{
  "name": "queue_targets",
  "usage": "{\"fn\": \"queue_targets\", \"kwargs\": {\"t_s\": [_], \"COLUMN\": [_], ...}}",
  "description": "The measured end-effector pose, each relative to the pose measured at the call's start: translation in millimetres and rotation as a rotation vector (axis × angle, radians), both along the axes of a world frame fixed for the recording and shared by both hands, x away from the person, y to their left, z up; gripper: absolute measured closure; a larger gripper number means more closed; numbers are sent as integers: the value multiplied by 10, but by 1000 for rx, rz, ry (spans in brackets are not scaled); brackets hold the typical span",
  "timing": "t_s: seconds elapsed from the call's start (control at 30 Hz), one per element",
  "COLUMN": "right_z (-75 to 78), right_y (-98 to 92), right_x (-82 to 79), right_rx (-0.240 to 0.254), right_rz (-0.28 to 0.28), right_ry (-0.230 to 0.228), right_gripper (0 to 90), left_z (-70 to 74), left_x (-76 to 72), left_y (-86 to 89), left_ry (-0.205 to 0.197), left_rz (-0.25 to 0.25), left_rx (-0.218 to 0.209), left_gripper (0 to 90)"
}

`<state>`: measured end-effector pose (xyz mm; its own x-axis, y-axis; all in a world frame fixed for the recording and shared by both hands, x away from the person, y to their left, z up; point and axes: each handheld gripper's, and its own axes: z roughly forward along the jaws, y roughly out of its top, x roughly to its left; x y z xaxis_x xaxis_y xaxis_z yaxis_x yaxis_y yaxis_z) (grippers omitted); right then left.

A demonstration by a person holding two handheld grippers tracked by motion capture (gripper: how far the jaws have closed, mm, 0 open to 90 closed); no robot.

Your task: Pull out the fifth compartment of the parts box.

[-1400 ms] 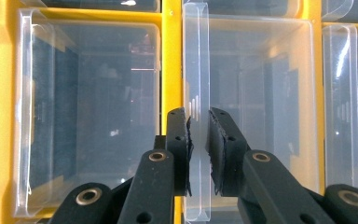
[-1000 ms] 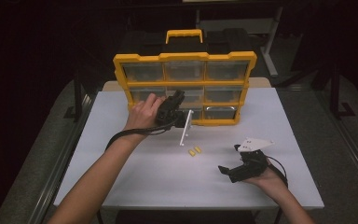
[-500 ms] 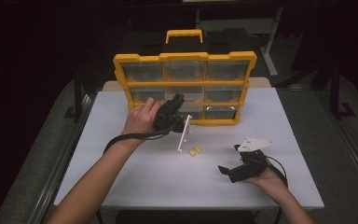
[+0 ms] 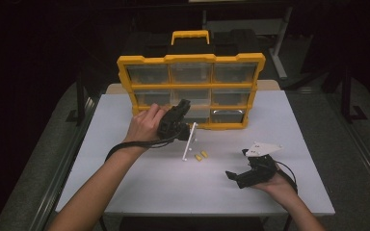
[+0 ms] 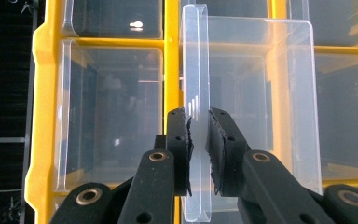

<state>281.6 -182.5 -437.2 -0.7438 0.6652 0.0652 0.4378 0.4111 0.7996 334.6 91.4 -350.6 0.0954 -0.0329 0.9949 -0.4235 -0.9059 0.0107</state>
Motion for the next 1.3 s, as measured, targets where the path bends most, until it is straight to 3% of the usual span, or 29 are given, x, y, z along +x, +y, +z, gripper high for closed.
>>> {"fn": "queue_targets", "kwargs": {"t_s": [1.3], "right_z": [-5], "right_y": [5], "right_x": [1], "right_rx": [-3], "right_rz": [-1], "right_ry": [3], "right_gripper": [0], "left_z": [-12], "left_x": [-334], "left_y": [69], "left_ry": [-13], "left_rz": [-40], "left_rx": [-11], "left_gripper": [792]}}
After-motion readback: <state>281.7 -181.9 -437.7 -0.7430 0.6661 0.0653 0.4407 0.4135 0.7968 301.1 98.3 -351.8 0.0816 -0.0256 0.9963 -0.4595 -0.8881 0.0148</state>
